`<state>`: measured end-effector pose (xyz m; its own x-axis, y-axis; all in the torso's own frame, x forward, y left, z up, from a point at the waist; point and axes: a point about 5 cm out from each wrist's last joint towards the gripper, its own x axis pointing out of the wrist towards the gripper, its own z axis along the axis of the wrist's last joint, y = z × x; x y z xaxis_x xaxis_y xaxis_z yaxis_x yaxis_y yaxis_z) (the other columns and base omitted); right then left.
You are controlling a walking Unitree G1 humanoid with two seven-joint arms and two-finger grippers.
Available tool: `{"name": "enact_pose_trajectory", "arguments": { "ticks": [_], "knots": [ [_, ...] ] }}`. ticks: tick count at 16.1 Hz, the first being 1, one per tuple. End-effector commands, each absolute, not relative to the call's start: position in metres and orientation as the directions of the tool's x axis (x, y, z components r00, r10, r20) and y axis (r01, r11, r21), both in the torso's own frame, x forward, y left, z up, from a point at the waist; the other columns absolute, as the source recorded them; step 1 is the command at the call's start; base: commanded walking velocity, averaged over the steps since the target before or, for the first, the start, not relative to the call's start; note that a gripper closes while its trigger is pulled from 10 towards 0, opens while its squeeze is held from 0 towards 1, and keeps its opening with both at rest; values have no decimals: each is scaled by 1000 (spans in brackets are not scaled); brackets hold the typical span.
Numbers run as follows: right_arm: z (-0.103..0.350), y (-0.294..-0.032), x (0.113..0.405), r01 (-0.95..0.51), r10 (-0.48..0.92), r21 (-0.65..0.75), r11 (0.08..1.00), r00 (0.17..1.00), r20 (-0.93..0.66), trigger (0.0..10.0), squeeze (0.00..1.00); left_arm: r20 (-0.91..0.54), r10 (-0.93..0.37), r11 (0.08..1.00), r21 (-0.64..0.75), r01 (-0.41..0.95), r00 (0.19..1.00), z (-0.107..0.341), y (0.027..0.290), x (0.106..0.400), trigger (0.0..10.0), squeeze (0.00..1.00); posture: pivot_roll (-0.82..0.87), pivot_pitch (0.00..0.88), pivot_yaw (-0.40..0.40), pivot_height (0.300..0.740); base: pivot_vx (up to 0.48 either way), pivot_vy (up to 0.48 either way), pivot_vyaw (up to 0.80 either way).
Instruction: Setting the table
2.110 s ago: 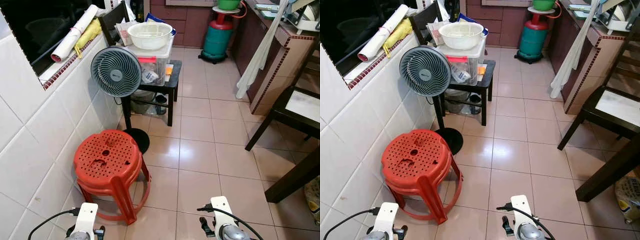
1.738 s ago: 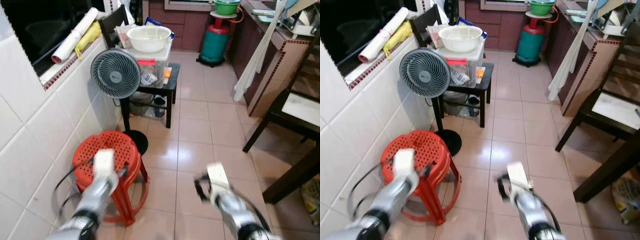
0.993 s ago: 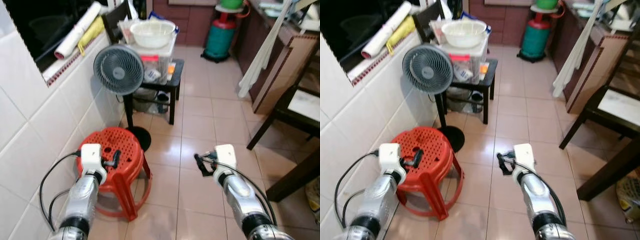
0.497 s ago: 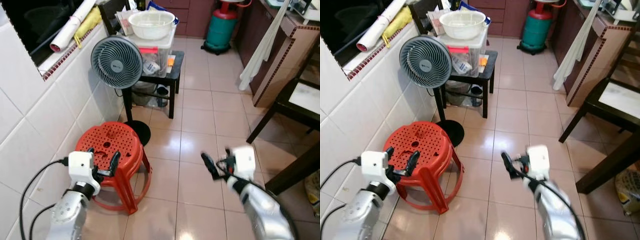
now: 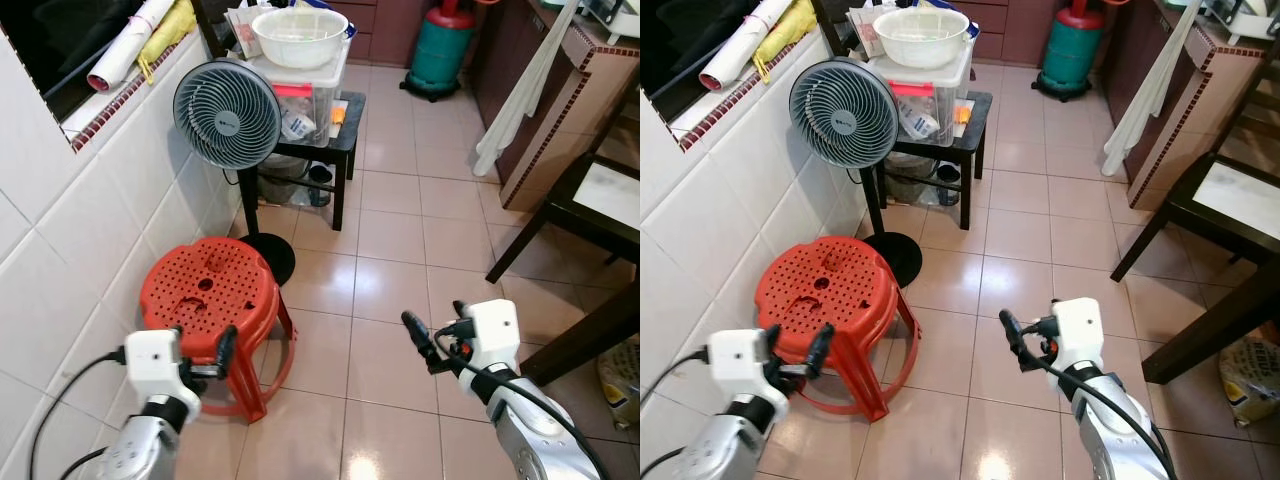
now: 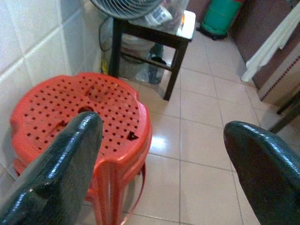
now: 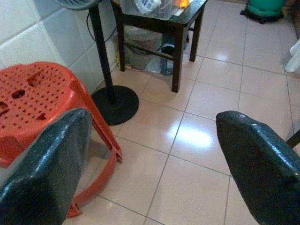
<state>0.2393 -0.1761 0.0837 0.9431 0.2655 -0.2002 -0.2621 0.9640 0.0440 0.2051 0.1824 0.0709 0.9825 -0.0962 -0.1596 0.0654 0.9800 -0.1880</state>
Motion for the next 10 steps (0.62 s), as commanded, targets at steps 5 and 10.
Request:
{"name": "enact_pose_trajectory", "arguments": {
  "ticks": [5,10],
  "knots": [
    [88,-167,253,-286,284,16,958,942,-180,10000,0,-186,-90,990,-119,69,978,72,188,203,10000,0,-92,81,-37,740,0,0,0],
    [91,-188,272,-144,147,33,989,979,-144,10000,0,-169,-97,990,-115,79,981,75,189,217,10000,0,-129,82,-24,740,0,0,0]
  ]
}}
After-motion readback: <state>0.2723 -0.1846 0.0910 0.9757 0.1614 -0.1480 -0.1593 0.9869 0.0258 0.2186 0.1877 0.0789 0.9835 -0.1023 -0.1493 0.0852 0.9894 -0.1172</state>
